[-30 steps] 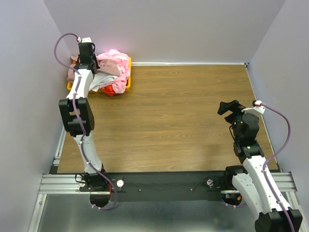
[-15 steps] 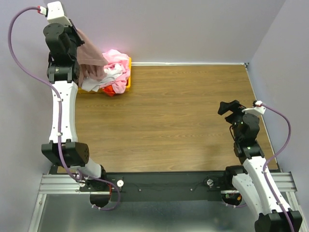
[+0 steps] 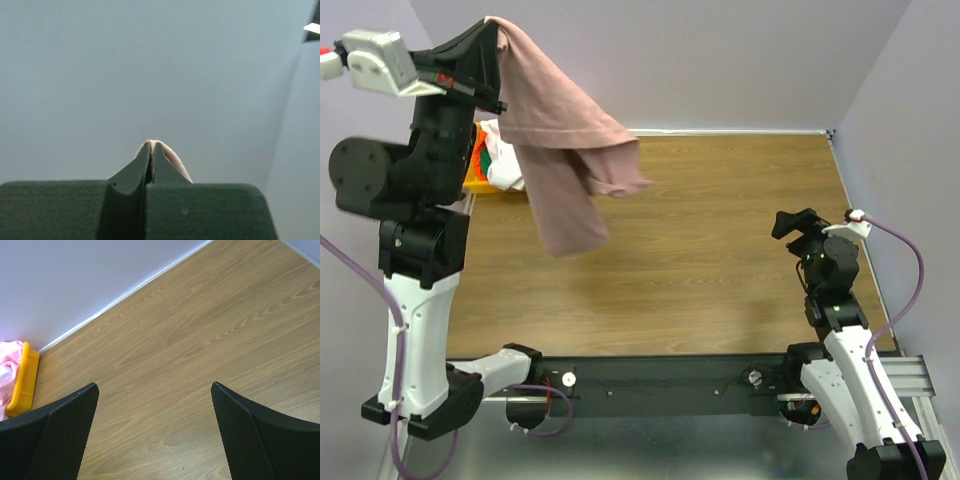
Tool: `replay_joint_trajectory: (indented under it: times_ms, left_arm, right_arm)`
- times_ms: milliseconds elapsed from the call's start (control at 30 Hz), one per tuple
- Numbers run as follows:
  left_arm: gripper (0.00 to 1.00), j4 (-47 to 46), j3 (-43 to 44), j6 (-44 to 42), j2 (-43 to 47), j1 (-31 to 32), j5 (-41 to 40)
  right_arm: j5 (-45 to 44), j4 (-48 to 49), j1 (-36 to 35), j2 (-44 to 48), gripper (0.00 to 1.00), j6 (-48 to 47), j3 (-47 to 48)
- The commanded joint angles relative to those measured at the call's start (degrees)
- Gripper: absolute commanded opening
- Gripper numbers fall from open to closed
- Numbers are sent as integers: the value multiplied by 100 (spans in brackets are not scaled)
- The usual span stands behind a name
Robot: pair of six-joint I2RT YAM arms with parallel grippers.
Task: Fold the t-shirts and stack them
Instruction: Move the tshirt to the center of the board
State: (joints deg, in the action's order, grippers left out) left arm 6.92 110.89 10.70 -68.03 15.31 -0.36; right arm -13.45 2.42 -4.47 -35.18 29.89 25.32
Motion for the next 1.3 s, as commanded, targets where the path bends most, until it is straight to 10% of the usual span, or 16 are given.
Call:
replay_joint_trajectory:
  times_ms: [0,167,233,400,933,1267]
  left_arm:
    - [0,-612,-644,450,53,603,414]
    - [2,-1288,-2078,687,-219,1508,352]
    - [38,-1403,-2764,827,-603,1554,510]
    - [81,-1228,-3591,688,-1291,1563,11]
    - [73,-1492,-7948,2223,1123,2536,-808]
    - [70,-175,-8452,3596,1723,4269,-1379]
  right_arm:
    - [-26,-407,25,134,100,-88,175]
    - [-79,-654,16,301,100,-89,210]
    - [-26,-725,25,310,100,-80,201]
    - [290,-795,25,187,100,-27,193]
    - [2637,206,-80,-1807,91,395,-45]
    - [2040,365,-1504,-2520,90,404,61]
